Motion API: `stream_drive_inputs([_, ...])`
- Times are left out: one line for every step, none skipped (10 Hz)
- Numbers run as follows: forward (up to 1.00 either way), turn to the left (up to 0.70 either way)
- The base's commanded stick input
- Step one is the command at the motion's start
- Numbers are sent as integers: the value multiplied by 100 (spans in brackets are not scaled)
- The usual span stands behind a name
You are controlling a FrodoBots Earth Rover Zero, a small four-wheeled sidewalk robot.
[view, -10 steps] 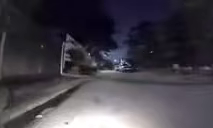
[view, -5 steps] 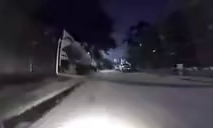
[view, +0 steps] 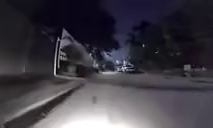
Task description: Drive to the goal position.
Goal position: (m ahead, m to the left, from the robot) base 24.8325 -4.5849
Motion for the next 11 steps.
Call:
stream_drive_inputs([98, -39])
stream_drive_inputs([98, -39])
stream_drive_inputs([98, -39])
stream_drive_inputs([98, -30])
stream_drive_inputs([98, -14])
stream_drive_inputs([98, 0])
stream_drive_inputs([98, 0])
stream_drive_inputs([98, 0])
stream_drive_inputs([98, 0])
stream_drive_inputs([98, 0])
stream_drive_inputs([98, 0])
